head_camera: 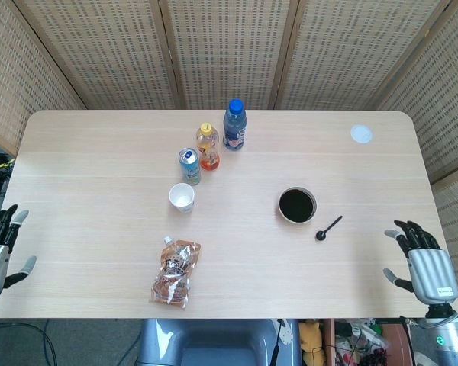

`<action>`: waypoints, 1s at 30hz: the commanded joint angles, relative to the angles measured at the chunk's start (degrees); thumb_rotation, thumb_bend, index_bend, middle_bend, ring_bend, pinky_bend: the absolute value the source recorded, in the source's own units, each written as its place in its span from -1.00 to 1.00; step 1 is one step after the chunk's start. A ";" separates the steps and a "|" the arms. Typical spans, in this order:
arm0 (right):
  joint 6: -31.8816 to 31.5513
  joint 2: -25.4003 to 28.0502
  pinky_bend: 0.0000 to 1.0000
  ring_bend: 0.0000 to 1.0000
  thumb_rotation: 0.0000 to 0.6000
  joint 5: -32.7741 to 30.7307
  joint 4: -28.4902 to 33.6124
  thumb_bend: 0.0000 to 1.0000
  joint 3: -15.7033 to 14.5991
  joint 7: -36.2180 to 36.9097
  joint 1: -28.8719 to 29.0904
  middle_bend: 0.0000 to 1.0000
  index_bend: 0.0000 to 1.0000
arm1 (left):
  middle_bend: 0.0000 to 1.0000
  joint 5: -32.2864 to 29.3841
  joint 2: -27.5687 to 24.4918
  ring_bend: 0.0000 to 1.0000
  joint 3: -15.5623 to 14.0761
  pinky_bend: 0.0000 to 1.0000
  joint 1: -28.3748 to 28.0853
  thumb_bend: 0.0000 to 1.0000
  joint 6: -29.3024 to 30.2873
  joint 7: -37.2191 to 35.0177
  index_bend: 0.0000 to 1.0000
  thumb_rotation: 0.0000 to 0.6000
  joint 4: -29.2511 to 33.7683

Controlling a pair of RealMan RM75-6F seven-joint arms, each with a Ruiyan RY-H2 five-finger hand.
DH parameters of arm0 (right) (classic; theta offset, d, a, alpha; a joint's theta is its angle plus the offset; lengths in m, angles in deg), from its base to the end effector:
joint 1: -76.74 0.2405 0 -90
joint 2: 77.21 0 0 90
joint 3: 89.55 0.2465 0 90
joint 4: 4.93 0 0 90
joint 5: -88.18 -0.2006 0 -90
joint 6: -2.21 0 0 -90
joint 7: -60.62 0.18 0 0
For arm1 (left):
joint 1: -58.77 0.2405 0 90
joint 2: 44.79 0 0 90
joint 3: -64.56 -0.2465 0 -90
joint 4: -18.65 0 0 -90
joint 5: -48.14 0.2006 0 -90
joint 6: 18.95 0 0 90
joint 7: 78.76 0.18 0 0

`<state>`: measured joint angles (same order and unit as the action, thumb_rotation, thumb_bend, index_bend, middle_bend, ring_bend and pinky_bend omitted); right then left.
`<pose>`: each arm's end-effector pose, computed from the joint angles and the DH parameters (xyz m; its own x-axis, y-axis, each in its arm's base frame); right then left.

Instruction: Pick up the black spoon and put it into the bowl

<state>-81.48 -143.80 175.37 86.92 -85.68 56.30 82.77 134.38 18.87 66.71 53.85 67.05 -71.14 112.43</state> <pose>-0.2884 -0.2247 0.1482 0.4338 -0.0003 0.9010 -0.8998 -0.0514 0.4332 -0.2933 0.2130 0.1637 0.4999 -0.0026 0.8661 0.8659 -0.0161 -0.4999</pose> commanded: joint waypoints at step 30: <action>51.43 1.99 0.91 0.93 1.00 -5.38 -2.31 0.95 -0.14 25.57 28.91 0.88 -0.66 | -1.00 0.23 -3.26 -0.97 1.26 -1.00 -2.38 -0.33 -1.77 1.96 -0.92 1.00 2.24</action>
<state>-31.69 -140.63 170.67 85.97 -85.67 80.92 110.56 134.65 15.66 68.00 51.50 65.33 -69.20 114.63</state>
